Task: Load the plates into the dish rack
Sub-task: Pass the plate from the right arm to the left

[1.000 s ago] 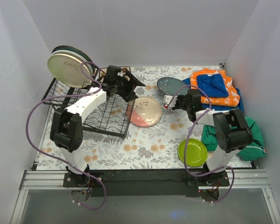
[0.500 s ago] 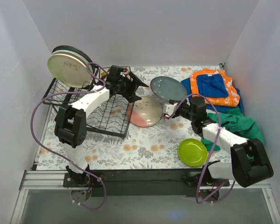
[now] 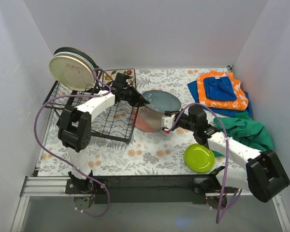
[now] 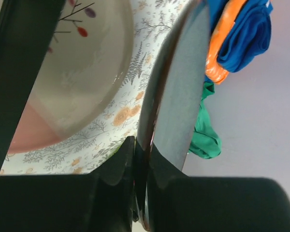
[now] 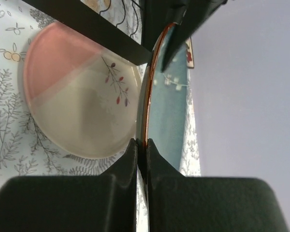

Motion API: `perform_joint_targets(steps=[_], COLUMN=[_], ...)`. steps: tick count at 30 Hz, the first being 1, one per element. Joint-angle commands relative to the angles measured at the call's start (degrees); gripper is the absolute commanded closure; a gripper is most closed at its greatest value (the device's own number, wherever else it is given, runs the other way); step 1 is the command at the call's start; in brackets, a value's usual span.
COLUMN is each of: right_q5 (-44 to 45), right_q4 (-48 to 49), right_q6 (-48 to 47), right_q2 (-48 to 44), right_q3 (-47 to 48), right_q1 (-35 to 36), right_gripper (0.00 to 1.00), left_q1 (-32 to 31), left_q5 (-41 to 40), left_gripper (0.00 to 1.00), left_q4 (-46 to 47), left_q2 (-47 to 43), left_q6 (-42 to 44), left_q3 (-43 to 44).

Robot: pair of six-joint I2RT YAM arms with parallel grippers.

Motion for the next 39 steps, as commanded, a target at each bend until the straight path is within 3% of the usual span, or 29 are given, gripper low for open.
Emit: perform_joint_targets(steps=[1, 5, 11, 17, 24, 28, 33, 37, 39], right_q5=[0.91, -2.68, -11.11, -17.37, -17.54, -21.49, -25.62, -38.00, -38.12], right_q4=[8.71, 0.12, -18.69, -26.18, -28.38, -28.38, -31.45, -36.10, -36.21], right_q6=[-1.12, 1.69, 18.88, 30.60, 47.54, 54.24, 55.49, 59.78, 60.15], right_q2=[-4.33, -7.40, -10.04, -12.50, -7.42, -3.63, 0.58, 6.47, 7.54], right_q3=[2.67, 5.03, 12.68, 16.90, 24.37, 29.82, 36.59, 40.11, 38.89], right_q1=[1.74, 2.88, 3.06, 2.98, -0.70, -5.19, -6.61, -6.17, -4.60], right_gripper=[0.99, 0.97, 0.36, 0.19, 0.15, 0.15, 0.15, 0.18, 0.19], left_q1=[-0.12, -0.12, -0.03, 0.14, 0.14, 0.14, 0.14, 0.14, 0.14], left_q5=[-0.89, -2.30, -5.64, -2.05, 3.05, 4.38, 4.12, 4.46, 5.25], left_gripper=[1.00, 1.00, 1.00, 1.00, 1.00, 1.00, 1.00, 1.00, 1.00], left_q4=[-3.73, -4.70, -1.99, 0.04, -4.43, -13.81, -20.87, -22.45, -22.54], left_q2=[-6.26, -10.39, -20.92, -28.68, -37.81, -40.72, -43.89, -46.17, -46.88], left_q6=[4.05, 8.79, 18.28, 28.46, 45.87, 57.82, 69.25, 76.37, 77.88], left_q3=[0.44, -0.08, -4.82, -10.00, -9.93, -7.38, -5.27, -3.34, -2.81])
